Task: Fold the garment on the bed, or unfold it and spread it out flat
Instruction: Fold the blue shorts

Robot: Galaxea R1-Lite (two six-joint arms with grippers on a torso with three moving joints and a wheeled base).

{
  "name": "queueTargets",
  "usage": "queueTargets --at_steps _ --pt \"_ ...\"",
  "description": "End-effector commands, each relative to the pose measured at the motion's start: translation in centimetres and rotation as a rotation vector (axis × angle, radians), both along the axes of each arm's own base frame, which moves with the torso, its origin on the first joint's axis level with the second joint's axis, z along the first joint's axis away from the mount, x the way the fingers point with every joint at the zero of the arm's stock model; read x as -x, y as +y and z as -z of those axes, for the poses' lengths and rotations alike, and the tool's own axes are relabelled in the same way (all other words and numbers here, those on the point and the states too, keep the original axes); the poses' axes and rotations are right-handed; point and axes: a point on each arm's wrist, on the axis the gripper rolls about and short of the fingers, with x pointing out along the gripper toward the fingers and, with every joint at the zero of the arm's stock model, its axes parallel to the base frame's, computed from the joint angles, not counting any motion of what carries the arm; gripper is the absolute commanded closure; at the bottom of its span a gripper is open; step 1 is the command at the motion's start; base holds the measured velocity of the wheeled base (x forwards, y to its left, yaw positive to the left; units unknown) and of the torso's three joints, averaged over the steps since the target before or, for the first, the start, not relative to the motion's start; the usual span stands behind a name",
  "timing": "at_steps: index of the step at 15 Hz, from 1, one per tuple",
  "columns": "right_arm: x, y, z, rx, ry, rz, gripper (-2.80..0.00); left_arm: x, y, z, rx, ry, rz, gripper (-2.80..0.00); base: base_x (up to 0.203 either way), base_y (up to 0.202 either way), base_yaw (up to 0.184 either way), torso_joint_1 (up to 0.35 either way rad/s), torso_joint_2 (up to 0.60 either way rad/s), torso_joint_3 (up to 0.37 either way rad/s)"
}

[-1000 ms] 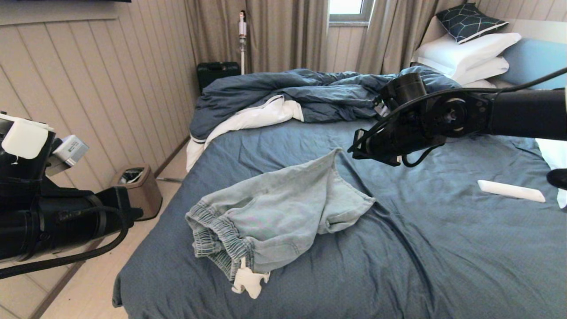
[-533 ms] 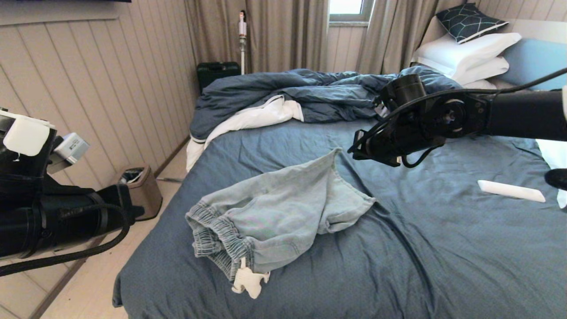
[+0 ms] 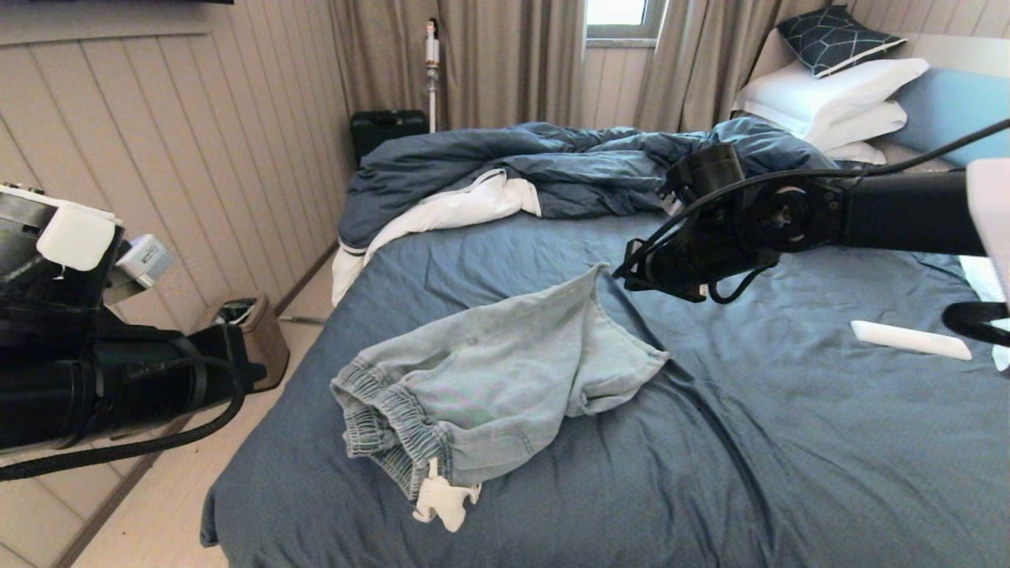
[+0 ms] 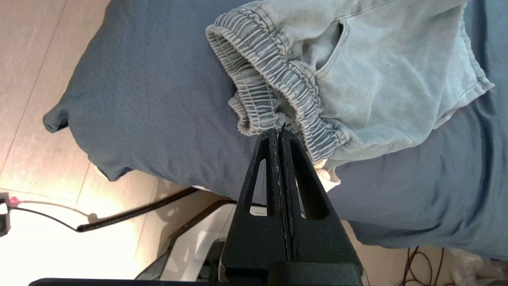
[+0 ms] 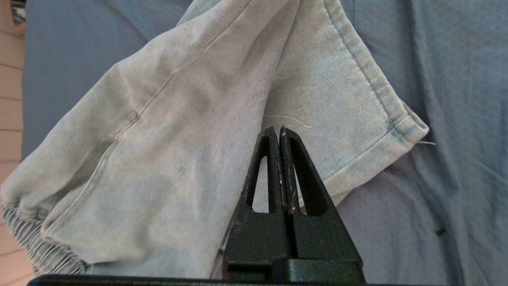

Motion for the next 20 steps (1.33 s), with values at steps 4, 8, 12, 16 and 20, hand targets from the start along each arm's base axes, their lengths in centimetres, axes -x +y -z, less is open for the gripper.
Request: queueTargets --at_steps 4,8,12,16,20 --pt "-1.6 0.0 2.6 0.020 0.071 0.005 0.00 -0.5 -0.3 0.2 0.009 0.020 0.019 0.00 0.000 0.000 0.000 0.000 0.00 0.000" --pt "-2.2 0.0 3.8 0.028 0.099 0.007 -2.80 -1.0 -0.6 0.3 0.009 0.029 0.027 0.00 0.000 0.000 0.000 0.000 0.00 0.000" --pt "-2.7 -0.8 4.0 0.039 0.098 0.012 -2.80 -1.5 -0.8 0.1 0.011 0.025 0.030 0.00 0.000 0.000 0.000 0.000 0.00 0.000" --pt "-3.5 -2.8 4.8 0.046 0.153 0.009 -2.80 -3.2 -1.7 1.2 0.010 0.047 0.044 0.00 0.000 0.000 0.000 0.000 0.00 0.000" --pt "-3.4 -2.9 4.4 0.055 0.141 -0.002 -2.80 -5.8 -3.0 3.6 0.006 0.127 0.071 0.00 0.000 0.000 0.000 0.000 0.00 0.000"
